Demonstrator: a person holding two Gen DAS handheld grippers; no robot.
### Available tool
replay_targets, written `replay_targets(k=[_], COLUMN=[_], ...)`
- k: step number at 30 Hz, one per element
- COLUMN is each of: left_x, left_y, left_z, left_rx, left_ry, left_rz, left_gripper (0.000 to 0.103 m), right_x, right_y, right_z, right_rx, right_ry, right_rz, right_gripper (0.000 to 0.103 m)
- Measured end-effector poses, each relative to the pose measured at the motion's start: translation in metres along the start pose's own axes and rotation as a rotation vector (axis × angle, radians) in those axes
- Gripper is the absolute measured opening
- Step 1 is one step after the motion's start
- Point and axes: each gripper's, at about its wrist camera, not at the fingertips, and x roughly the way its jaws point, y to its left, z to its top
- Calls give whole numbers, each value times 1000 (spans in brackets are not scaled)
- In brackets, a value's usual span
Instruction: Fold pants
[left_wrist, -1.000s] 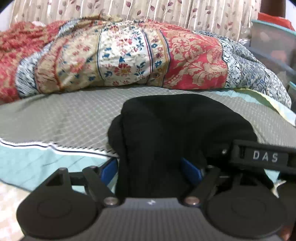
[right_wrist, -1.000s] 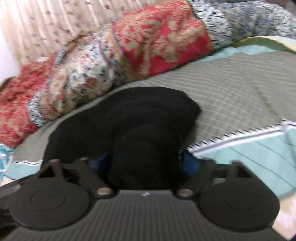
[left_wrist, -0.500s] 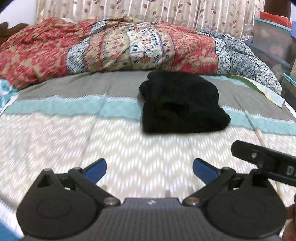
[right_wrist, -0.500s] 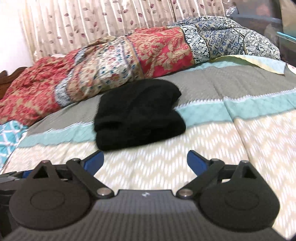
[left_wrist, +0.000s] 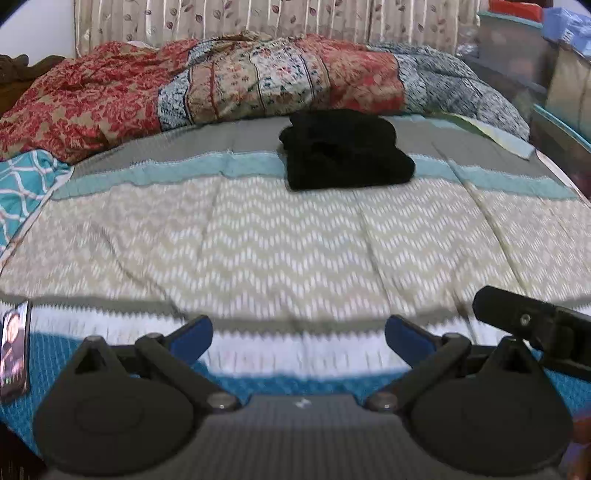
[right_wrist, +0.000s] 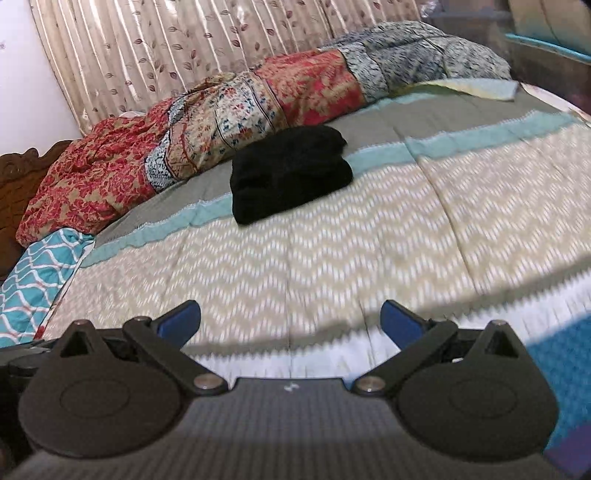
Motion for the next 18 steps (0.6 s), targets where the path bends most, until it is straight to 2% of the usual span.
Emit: replay_targets(k=[8,18], left_x=[-22,-39], left_y=[-13,-19], left_z=[-34,-49], left_rx=[47,70], left_ry=[-7,-29], left_rz=[21,31], left_gripper=[103,103], right_x=[-25,-48], right_y=[-3,3], right_z=[-29,-48], right_rx=[7,-20], right_ry=[-6,-43], right_rz=[-20,-11], right_gripper=[103,103])
